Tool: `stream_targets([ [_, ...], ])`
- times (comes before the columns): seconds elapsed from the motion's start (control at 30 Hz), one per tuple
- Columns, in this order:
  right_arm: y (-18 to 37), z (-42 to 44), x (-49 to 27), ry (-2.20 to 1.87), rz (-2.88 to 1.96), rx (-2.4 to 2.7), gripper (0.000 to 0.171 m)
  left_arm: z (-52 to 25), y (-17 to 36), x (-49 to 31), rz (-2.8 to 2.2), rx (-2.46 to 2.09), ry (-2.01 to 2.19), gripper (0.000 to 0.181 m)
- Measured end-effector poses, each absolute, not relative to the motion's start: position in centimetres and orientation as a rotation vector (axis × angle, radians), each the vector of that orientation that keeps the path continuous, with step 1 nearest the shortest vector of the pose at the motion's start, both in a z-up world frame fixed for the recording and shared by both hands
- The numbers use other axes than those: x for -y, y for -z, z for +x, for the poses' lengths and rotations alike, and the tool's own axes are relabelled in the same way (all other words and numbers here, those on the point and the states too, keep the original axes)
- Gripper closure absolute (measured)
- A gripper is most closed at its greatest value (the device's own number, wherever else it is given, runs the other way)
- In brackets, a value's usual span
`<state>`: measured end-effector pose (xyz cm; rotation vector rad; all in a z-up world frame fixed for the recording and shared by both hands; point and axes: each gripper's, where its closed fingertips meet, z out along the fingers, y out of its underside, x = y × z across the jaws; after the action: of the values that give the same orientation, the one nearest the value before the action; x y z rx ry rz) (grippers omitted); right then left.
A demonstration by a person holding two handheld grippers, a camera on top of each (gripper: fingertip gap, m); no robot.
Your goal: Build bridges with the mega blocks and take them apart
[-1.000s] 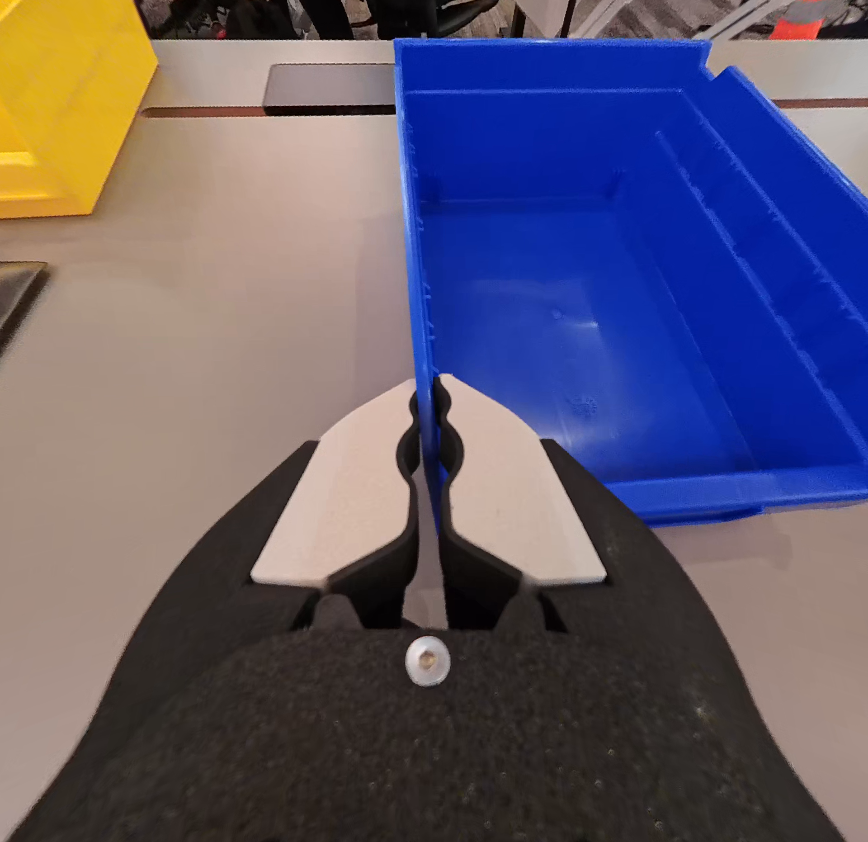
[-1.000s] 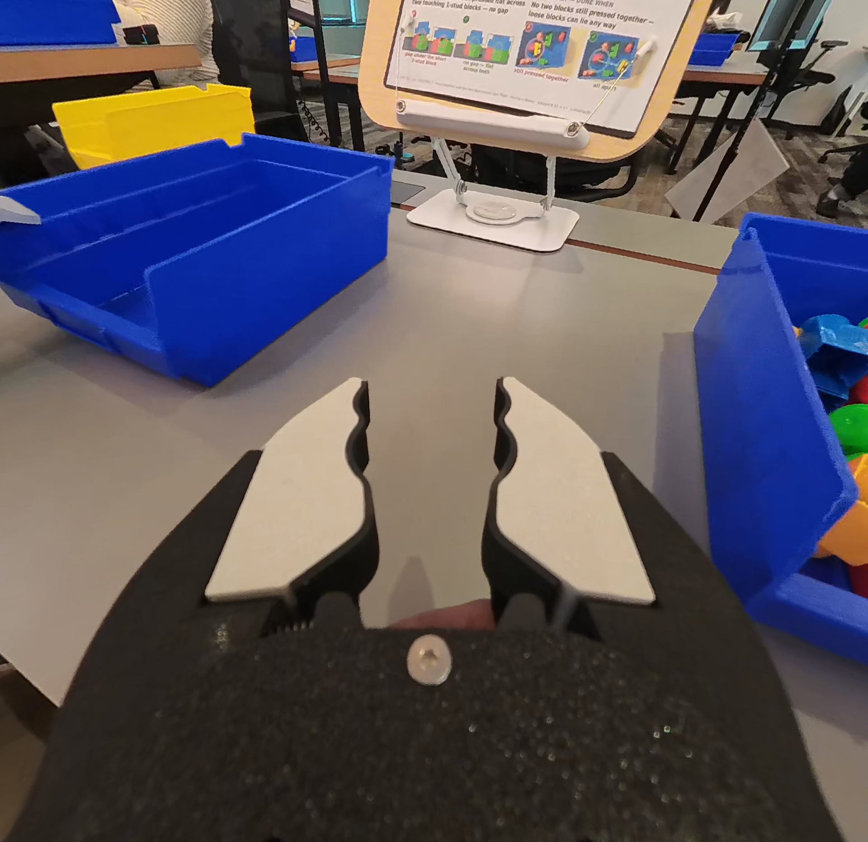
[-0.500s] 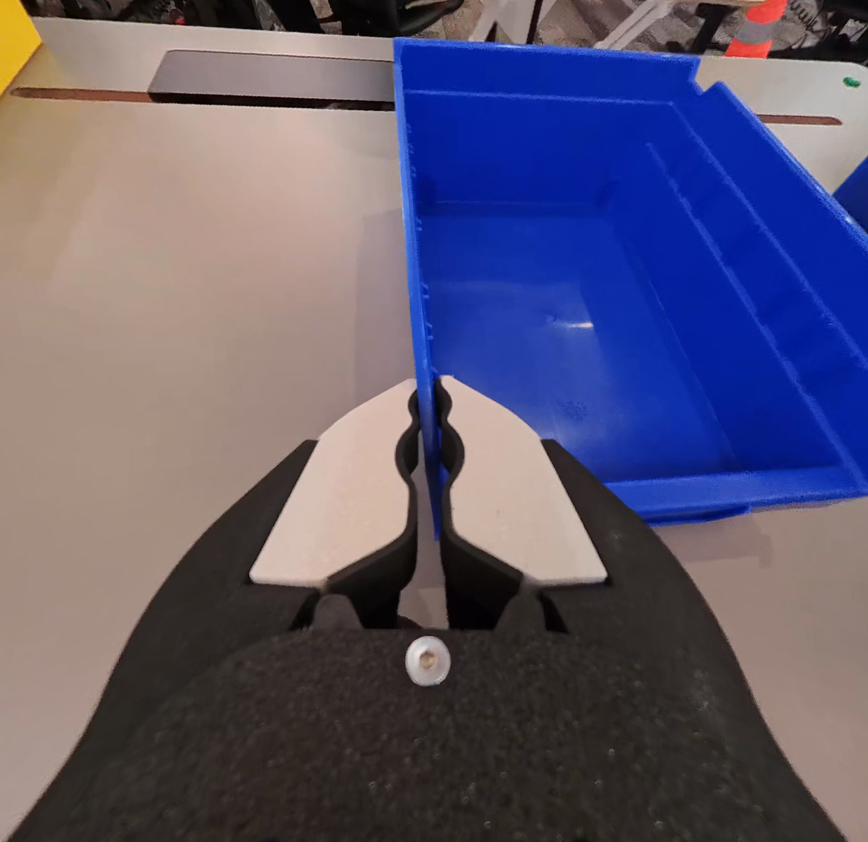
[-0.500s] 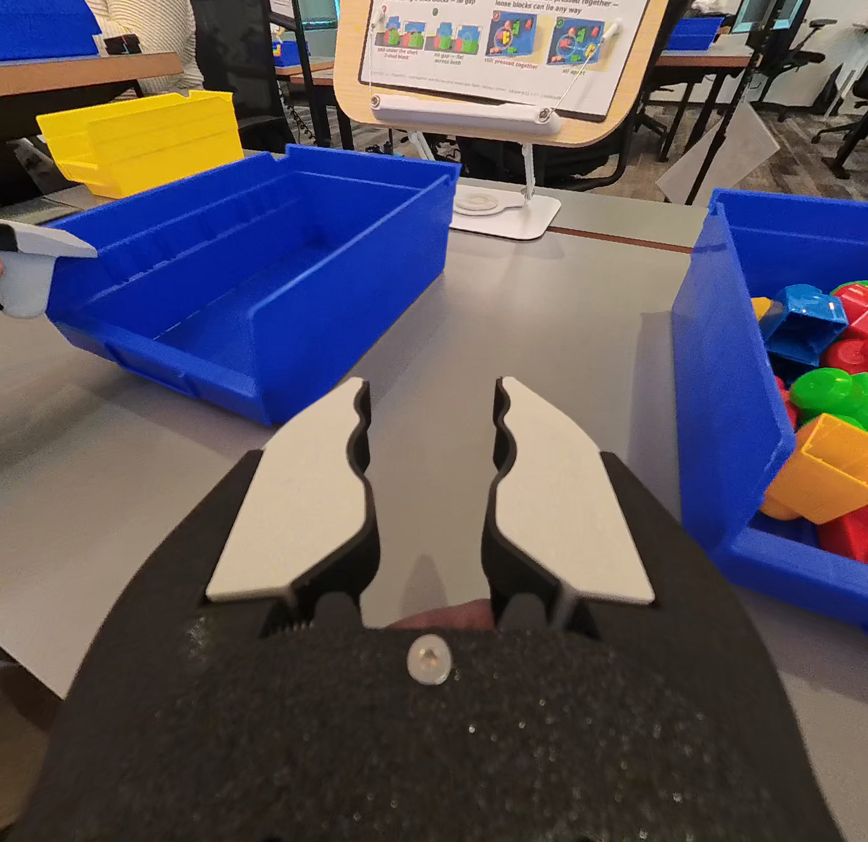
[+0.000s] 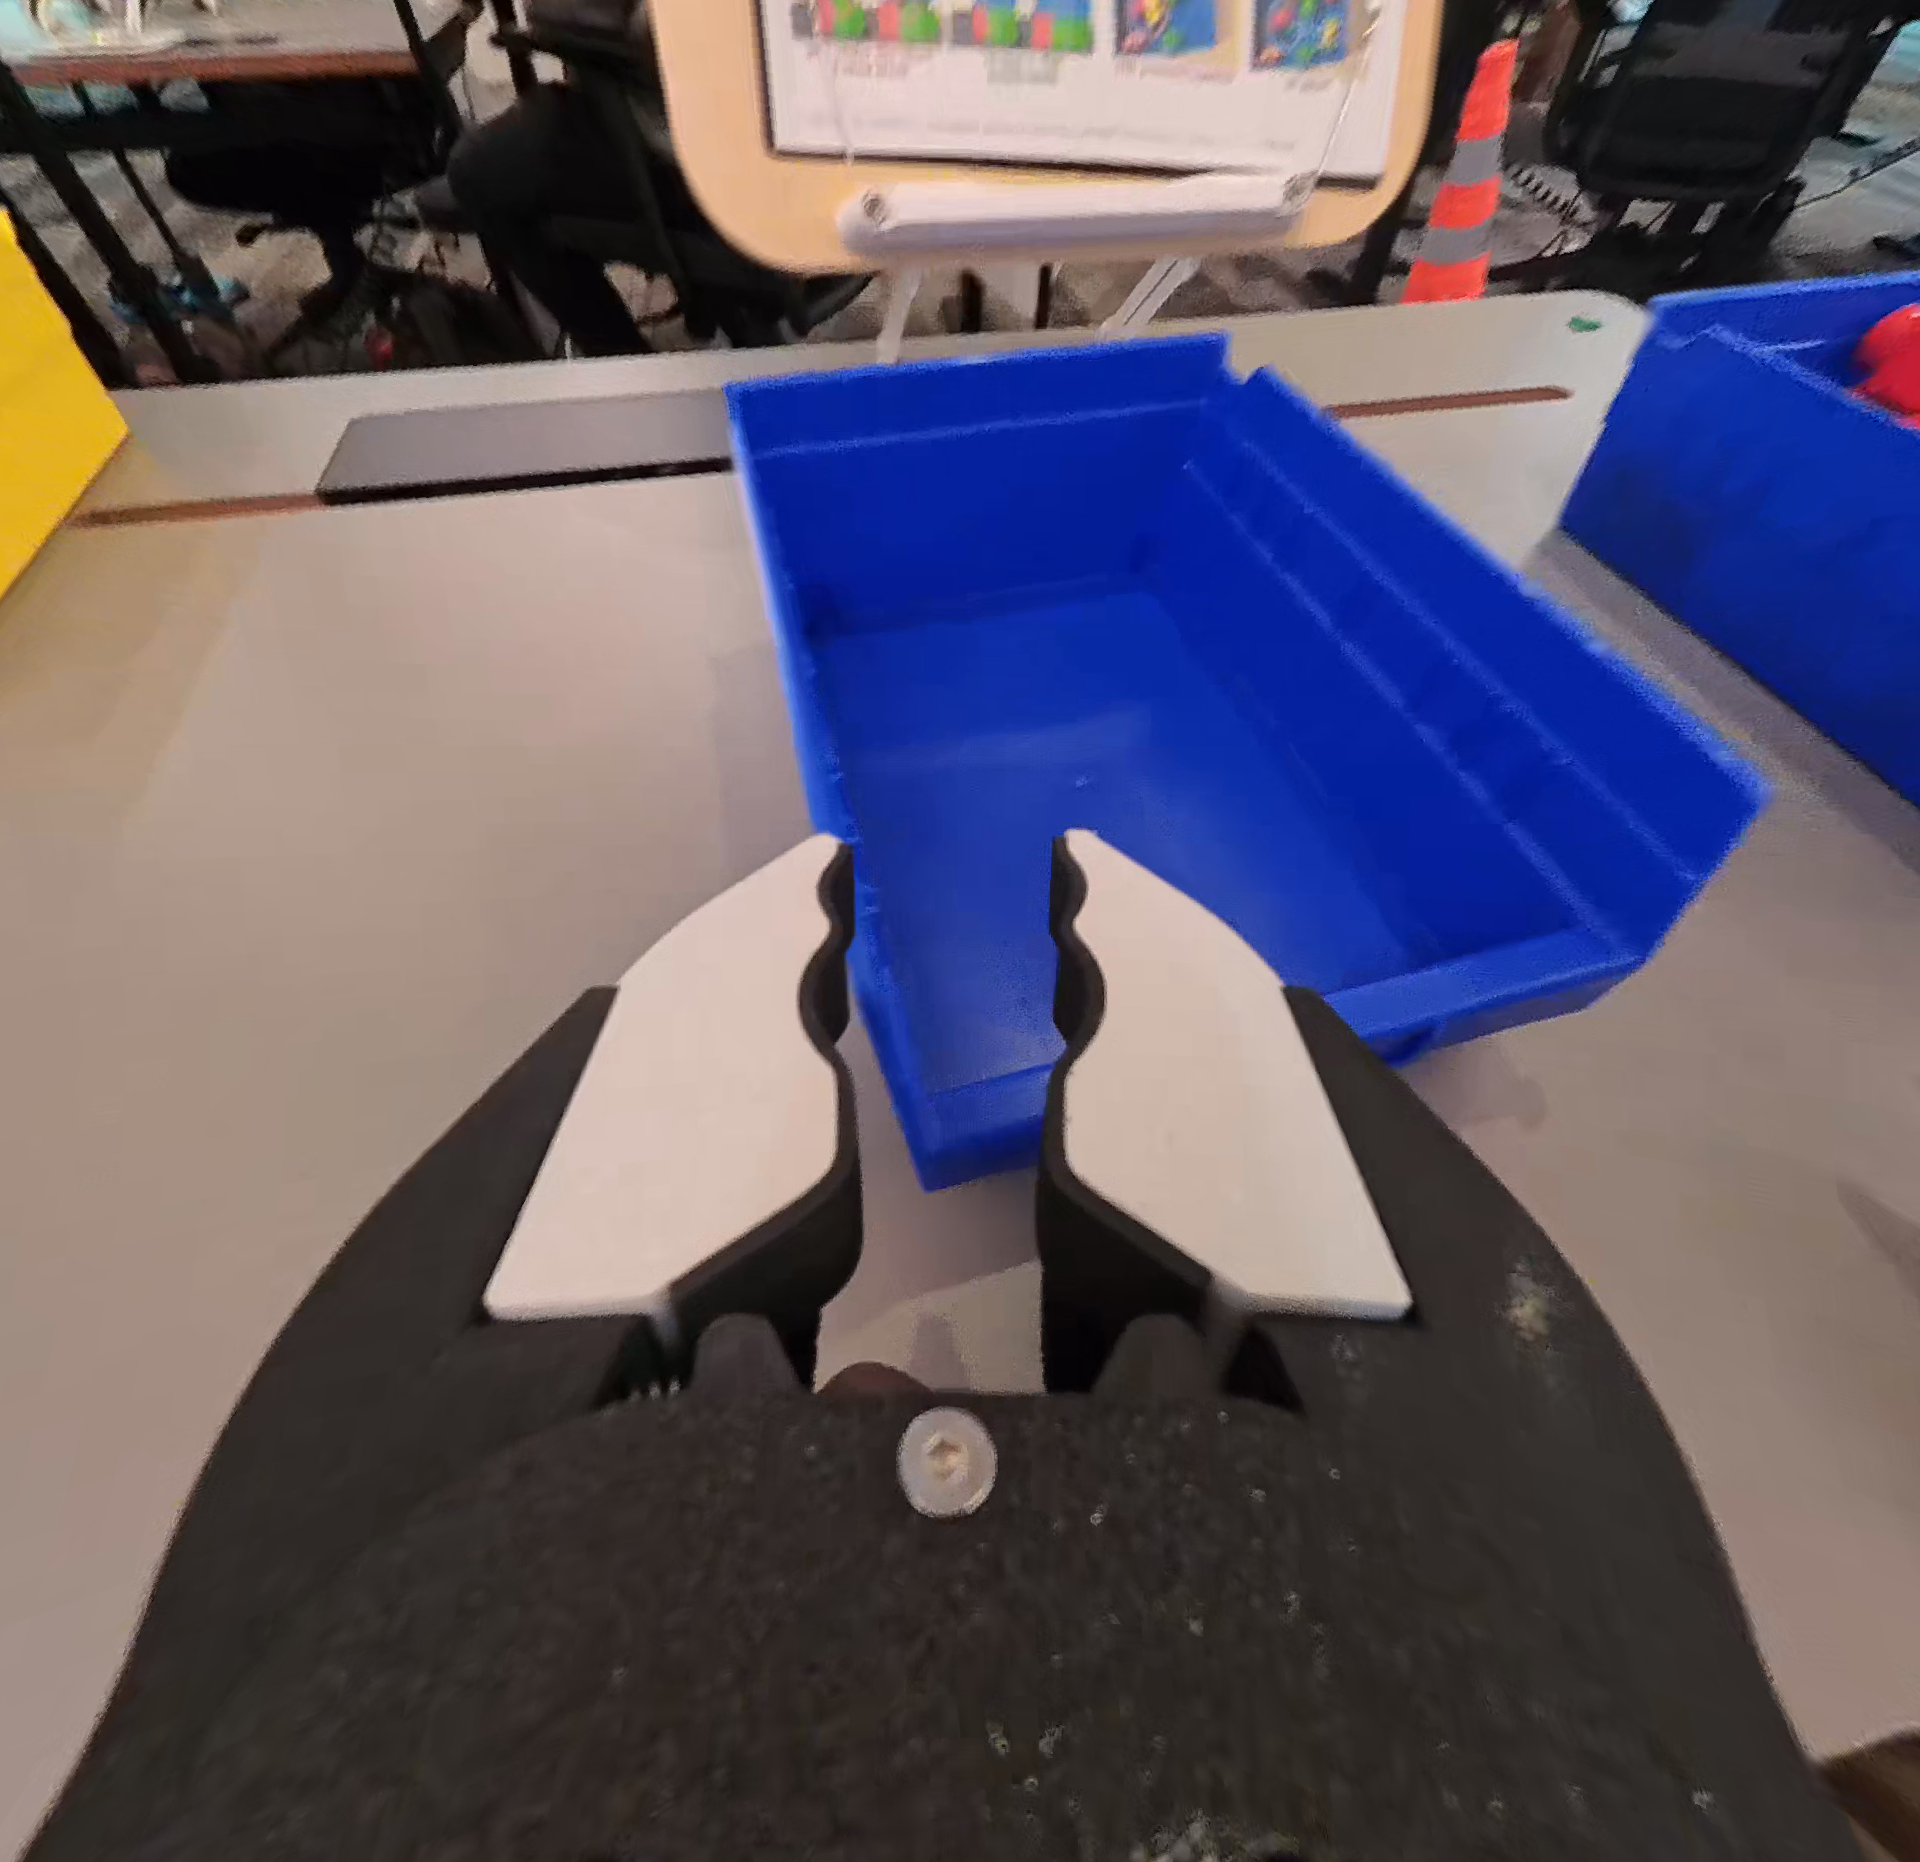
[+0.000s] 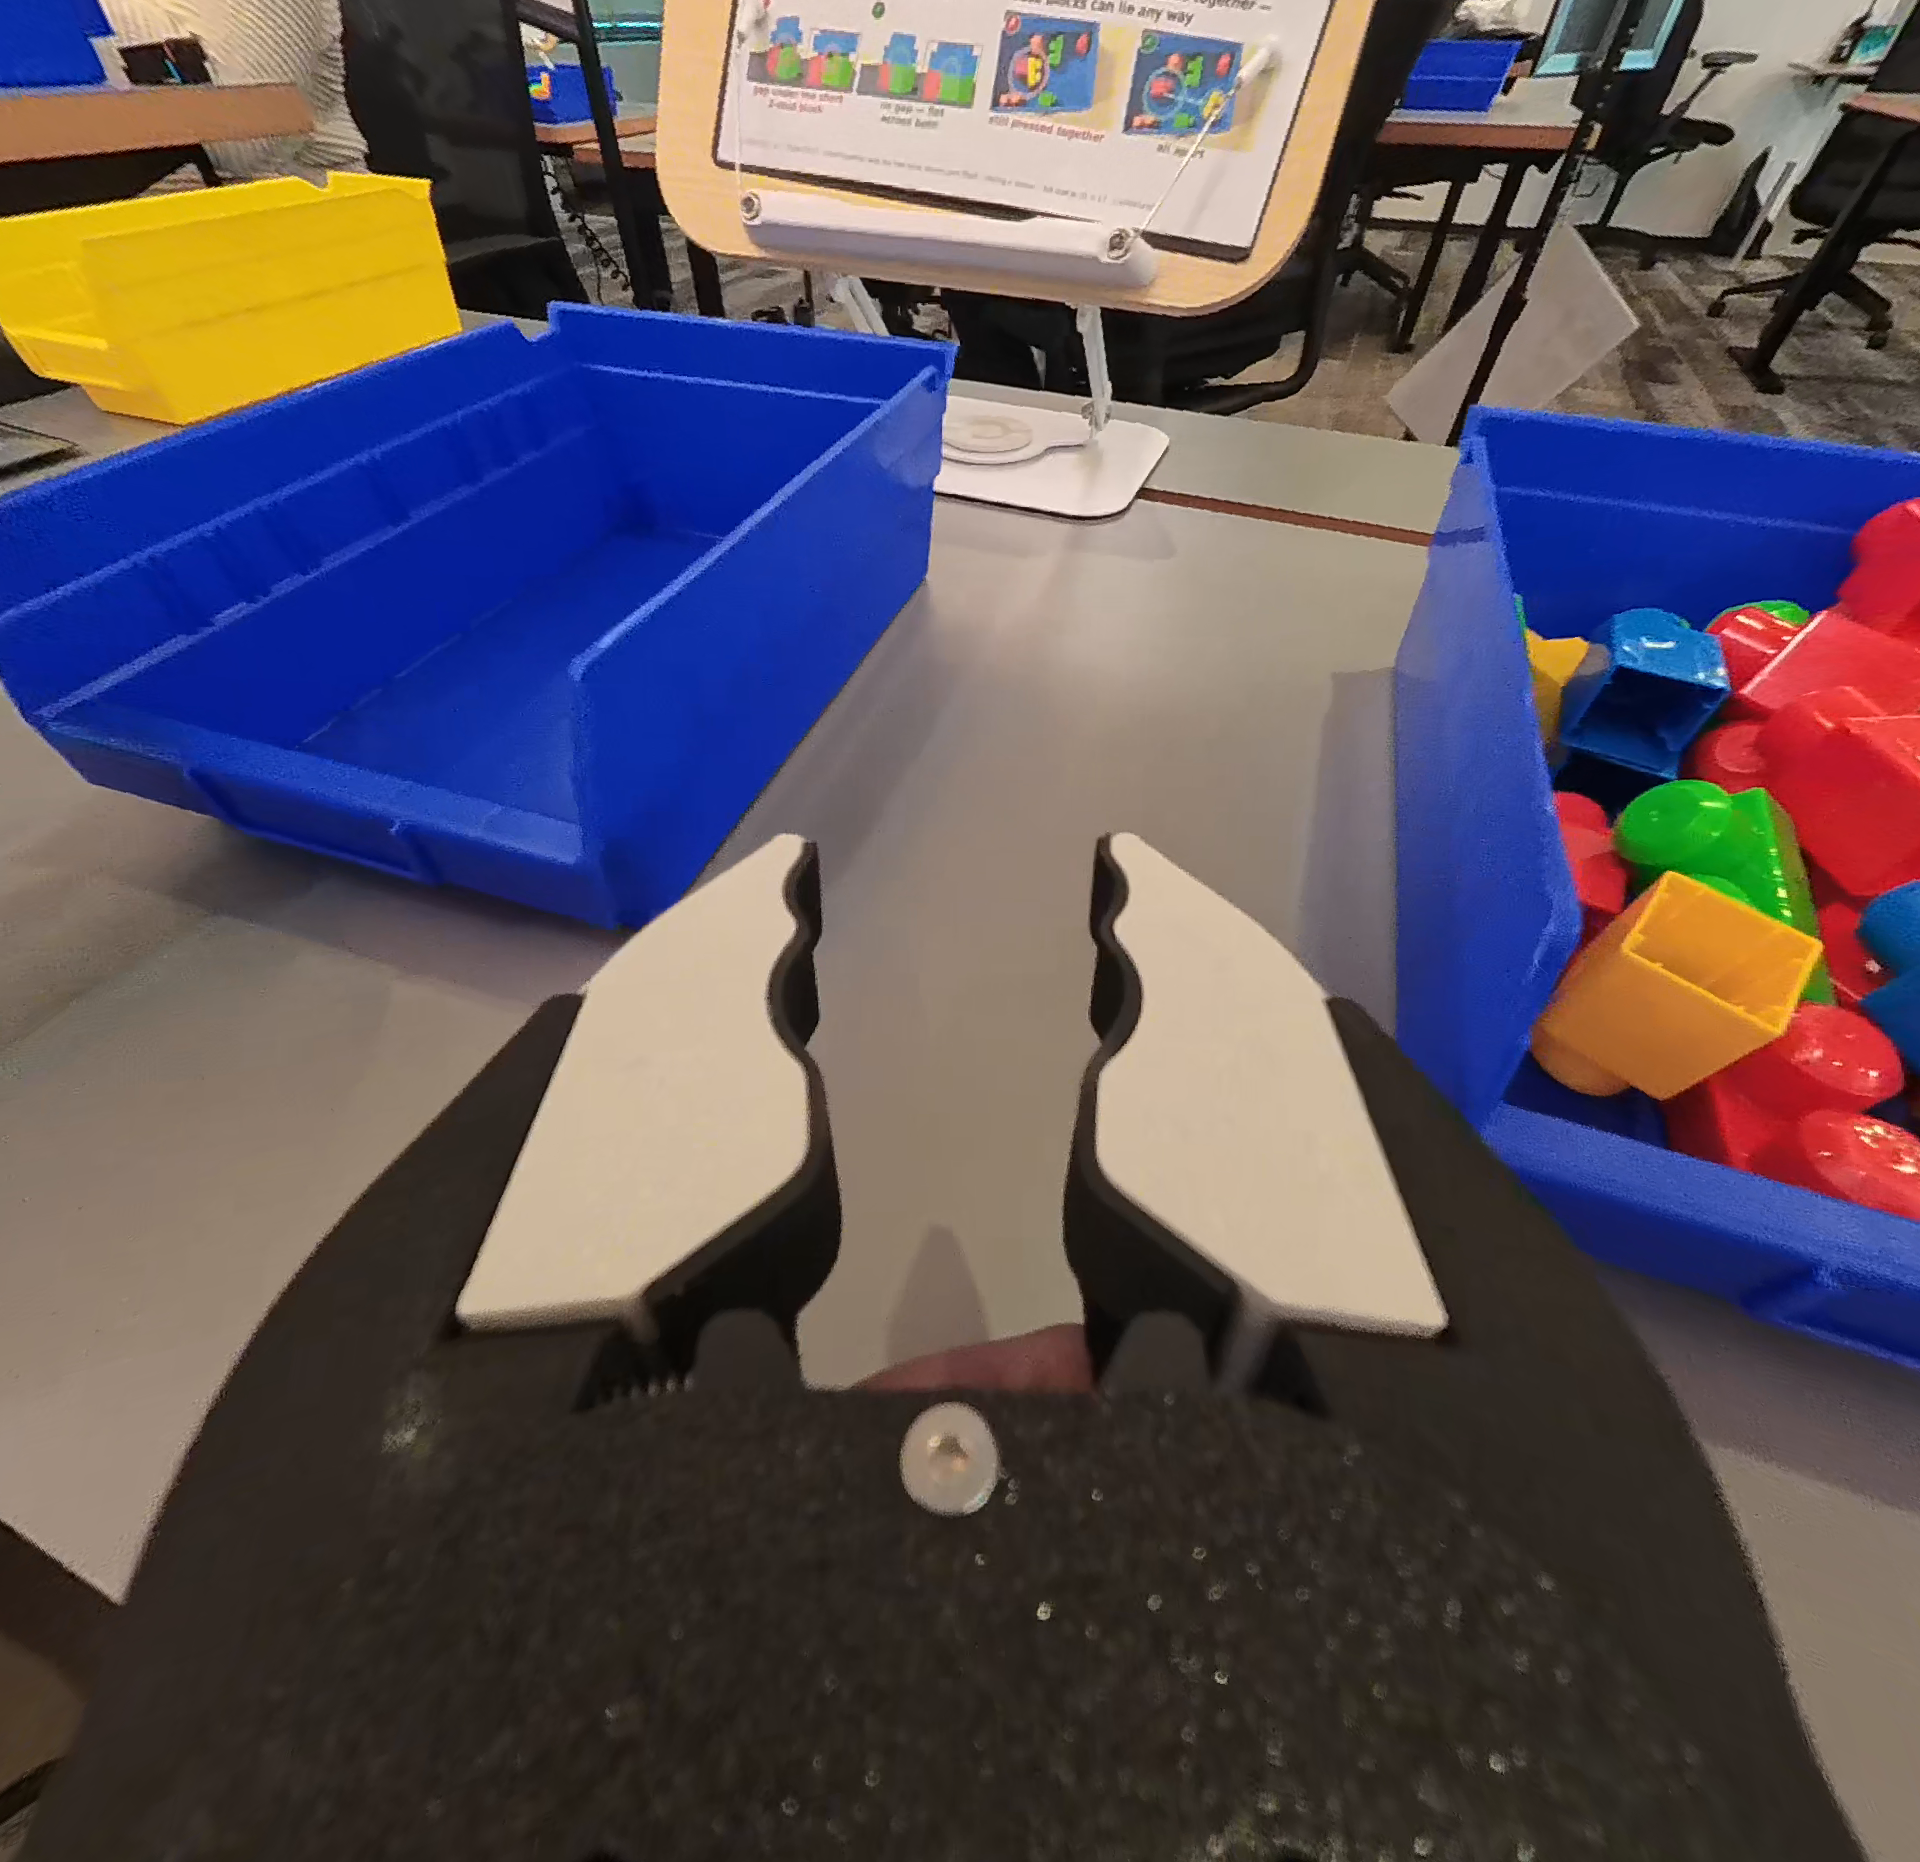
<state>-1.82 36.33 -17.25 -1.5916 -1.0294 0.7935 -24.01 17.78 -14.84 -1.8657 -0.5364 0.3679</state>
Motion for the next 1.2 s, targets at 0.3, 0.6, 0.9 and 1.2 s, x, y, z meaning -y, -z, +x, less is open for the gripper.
stream_targets([
  [0.3,17.2,2.0,-40.1,-0.583,-1.636,0.984,0.122,-17.3,14.7,-20.6,-1.891,0.310,-0.336,0.140],
  [0.6,16.1,10.0,-49.3,-0.433,-1.706,0.816,0.116,-19.7,14.8,-18.7,-1.872,0.391,-0.303,0.139],
  [0.9,18.9,18.0,-60.2,-0.177,-1.822,0.704,0.114,-21.7,15.6,-17.3,-1.881,0.452,-0.299,0.139],
  [1.2,20.4,16.8,-61.4,-0.349,-1.867,0.689,0.161,-22.3,15.5,-16.9,-1.879,0.457,-0.311,0.139],
])
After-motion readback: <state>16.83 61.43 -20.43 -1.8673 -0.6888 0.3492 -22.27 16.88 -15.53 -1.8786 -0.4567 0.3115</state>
